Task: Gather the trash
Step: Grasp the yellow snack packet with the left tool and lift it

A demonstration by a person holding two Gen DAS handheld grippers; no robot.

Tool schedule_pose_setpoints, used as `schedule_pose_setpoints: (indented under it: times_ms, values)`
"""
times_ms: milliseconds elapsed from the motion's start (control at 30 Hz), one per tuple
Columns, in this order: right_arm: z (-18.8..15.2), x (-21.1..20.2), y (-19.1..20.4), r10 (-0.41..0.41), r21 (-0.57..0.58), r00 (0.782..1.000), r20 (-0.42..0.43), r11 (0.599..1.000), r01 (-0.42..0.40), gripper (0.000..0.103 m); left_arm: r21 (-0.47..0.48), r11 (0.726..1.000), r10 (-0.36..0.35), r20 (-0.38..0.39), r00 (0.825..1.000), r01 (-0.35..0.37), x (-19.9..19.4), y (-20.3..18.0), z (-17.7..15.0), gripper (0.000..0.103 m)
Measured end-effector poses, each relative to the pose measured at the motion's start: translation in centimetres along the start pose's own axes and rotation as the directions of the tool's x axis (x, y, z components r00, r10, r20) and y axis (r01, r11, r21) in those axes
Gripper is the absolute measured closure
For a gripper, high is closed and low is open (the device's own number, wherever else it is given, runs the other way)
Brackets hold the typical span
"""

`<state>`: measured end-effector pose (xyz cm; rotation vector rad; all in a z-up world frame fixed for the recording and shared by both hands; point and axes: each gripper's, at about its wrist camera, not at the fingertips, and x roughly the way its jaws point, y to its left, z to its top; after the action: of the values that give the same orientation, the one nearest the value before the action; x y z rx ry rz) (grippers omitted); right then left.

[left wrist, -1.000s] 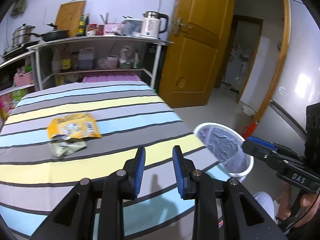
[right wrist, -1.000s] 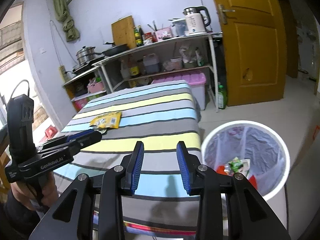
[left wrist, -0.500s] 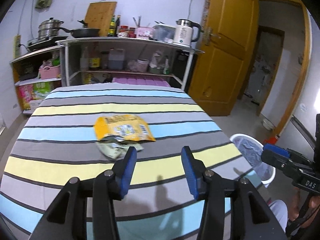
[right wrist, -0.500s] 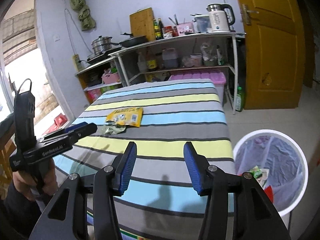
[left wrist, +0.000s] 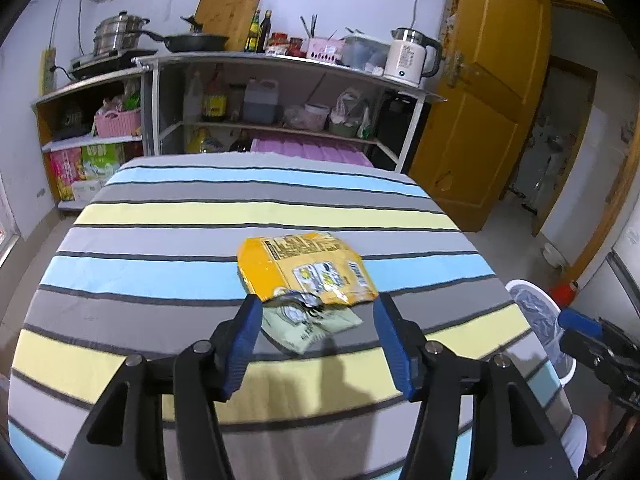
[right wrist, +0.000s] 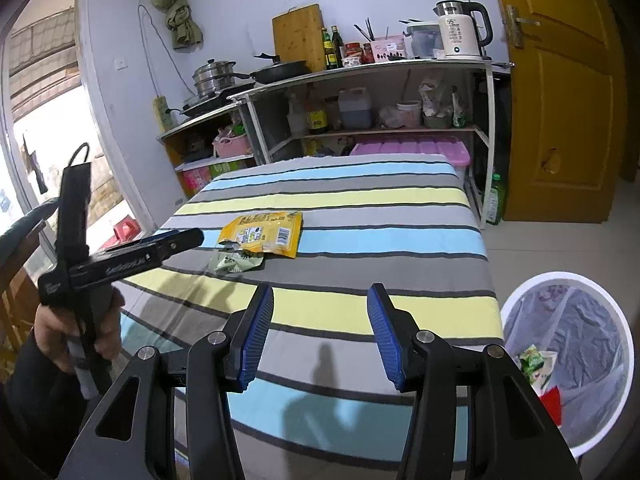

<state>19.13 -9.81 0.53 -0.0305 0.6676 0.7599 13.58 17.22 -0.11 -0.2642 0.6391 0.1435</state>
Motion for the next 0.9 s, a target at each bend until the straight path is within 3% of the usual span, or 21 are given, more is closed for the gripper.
schedule_pose_setpoints:
  times_ms: [600,733,833,900]
  values:
    - [0.4,2.3,-2.5,0.009,0.036,1.000,-0.015,0.999,-0.009,0.053,-0.093,0.994,0.050,-0.149,0.988,-0.064,8.3,2.1,1.7,0.037]
    - [0.2,2.4,-2.6,0.006,0.041,1.000,-0.021,0.999,-0.005,0.053,-0.038,0.994,0.092,-0.173,0.981,-0.100,9.1,1.1,1.3,0.037]
    - [0.0,2.4,-2.6,0.003,0.047,1.000,-0.022,0.999,-0.002,0.053,0.011,0.993,0.114,-0.181,0.977,-0.114,9.3,0.1,1.3,0.051]
    - [0.1,2.5,-2.6,0.002,0.050,1.000,-0.025,0.999,-0.001,0.053,0.042,0.990,0.139,-0.186,0.973,-0.134,9.5,-0.5,1.3,0.069]
